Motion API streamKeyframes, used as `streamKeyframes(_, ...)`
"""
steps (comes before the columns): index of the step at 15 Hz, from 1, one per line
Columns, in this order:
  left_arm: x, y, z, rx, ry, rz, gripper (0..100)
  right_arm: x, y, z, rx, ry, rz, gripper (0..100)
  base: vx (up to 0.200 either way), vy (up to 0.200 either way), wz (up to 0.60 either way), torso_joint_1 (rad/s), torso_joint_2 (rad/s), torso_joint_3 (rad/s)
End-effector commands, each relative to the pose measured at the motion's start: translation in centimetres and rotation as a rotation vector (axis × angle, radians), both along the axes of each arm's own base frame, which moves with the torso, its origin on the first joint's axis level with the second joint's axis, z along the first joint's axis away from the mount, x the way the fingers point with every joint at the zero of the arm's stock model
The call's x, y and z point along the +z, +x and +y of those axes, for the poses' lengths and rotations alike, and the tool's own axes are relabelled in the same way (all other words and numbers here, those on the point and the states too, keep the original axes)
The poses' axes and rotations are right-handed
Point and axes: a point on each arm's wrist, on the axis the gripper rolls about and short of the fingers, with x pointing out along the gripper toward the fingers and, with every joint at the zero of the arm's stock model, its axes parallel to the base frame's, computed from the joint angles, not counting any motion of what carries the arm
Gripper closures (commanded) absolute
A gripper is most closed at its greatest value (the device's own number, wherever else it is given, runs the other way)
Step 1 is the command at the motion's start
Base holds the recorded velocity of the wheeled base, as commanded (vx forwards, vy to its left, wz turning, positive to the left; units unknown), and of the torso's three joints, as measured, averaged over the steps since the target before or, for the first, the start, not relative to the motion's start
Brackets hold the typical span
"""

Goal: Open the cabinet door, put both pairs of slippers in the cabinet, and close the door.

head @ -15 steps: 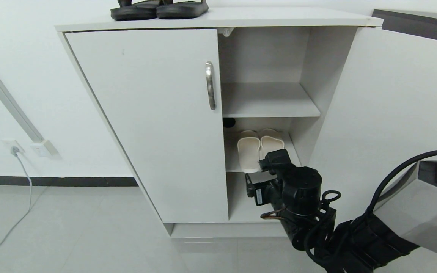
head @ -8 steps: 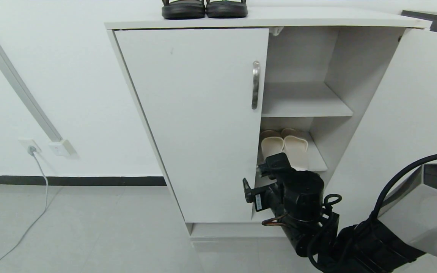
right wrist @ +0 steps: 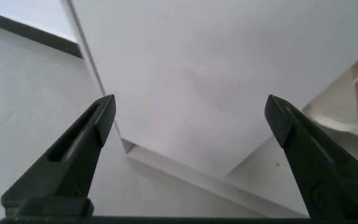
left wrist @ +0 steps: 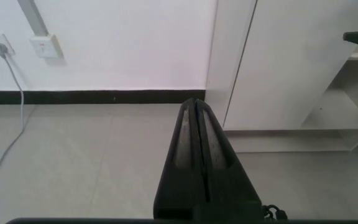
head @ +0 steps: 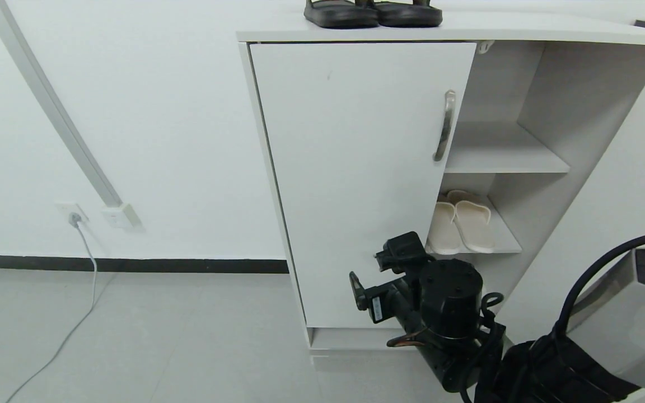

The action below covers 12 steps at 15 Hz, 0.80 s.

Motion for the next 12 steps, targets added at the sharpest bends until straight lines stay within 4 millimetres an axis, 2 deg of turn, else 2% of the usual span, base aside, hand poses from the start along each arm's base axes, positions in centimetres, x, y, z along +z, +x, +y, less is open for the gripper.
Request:
streamKeyframes(1, 0.0, 0.0, 0.0, 0.000, 0.000, 0.000, 100, 0.0, -0.1, -0.1, -0.001, -0.003, 0.002, 0, 0.000, 0.000, 0.00, 0.000, 0.00, 0.000)
streamKeyframes(10, 0.0, 0.0, 0.0, 0.002, 0.000, -0.001, 100, 0.5, -0.9, 0.1, 0.033, 0.012, -0.025, 0, 0.000, 0.000, 0.00, 0.000, 0.00, 0.000)
streamKeyframes(12, 0.0, 0.0, 0.0, 0.000, 0.000, 0.000, 100, 0.7, -1.5, -0.3, 0.049, 0.007, -0.021, 0, 0.000, 0.000, 0.00, 0.005, -0.20, -0.269)
